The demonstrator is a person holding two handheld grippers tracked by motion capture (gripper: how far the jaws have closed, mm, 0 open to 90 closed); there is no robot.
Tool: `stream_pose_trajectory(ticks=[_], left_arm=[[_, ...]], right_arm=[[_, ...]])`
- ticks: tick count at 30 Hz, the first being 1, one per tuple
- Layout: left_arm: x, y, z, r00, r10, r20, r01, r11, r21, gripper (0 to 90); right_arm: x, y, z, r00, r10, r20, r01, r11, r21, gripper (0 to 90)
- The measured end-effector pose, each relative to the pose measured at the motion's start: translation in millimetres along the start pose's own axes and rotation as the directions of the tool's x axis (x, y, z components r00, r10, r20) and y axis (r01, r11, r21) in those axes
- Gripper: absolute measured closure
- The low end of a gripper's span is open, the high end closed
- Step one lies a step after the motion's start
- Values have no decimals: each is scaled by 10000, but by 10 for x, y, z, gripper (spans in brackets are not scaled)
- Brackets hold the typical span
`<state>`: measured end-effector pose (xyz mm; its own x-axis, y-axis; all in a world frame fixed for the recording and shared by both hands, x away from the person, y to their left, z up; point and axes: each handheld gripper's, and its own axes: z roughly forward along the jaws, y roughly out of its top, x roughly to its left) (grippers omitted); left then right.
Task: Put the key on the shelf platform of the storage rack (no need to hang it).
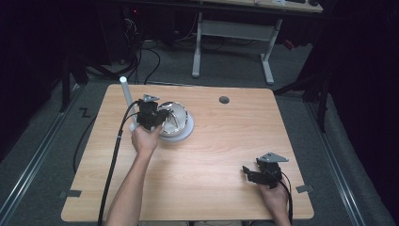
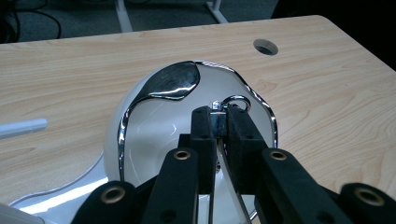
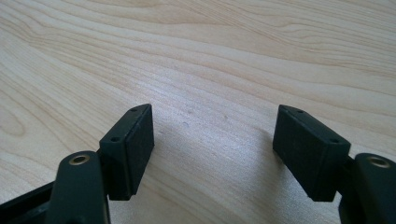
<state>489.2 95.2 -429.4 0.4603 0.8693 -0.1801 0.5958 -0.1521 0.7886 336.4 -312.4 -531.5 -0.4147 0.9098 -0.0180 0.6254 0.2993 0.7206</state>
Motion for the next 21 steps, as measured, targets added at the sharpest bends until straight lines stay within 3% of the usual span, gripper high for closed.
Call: stream_pose_trajectory(ticks=[10, 15, 16, 18, 19, 21], left_arm=[[6, -21, 90, 9998, 129, -137, -129, 9999, 62, 820], [1, -42, 151, 9993, -178, -314, 186, 9995, 257, 820], [12, -41, 181, 9998, -10, -218, 13, 9999, 124, 820], [14, -44, 207, 9997, -88, -236, 90, 9999, 88, 820], [-4, -51, 204, 9984, -410, -376, 419, 9989, 232, 820], [-8, -54, 218, 9982, -445, -414, 454, 9988, 202, 818]], right_arm=[[0, 0, 0, 10000, -5, -7, 5, 10000, 0, 296], [1, 0, -1, 10000, -10, -12, 10, 10000, 5, 296], [1, 0, -1, 10000, -10, -14, 10, 10000, 1, 296], [1, 0, -1, 10000, -12, -17, 12, 10000, 2, 296], [1, -1, -1, 10000, -17, -16, 17, 10000, 4, 296], [1, -1, -1, 10000, -24, -16, 24, 10000, 1, 296]])
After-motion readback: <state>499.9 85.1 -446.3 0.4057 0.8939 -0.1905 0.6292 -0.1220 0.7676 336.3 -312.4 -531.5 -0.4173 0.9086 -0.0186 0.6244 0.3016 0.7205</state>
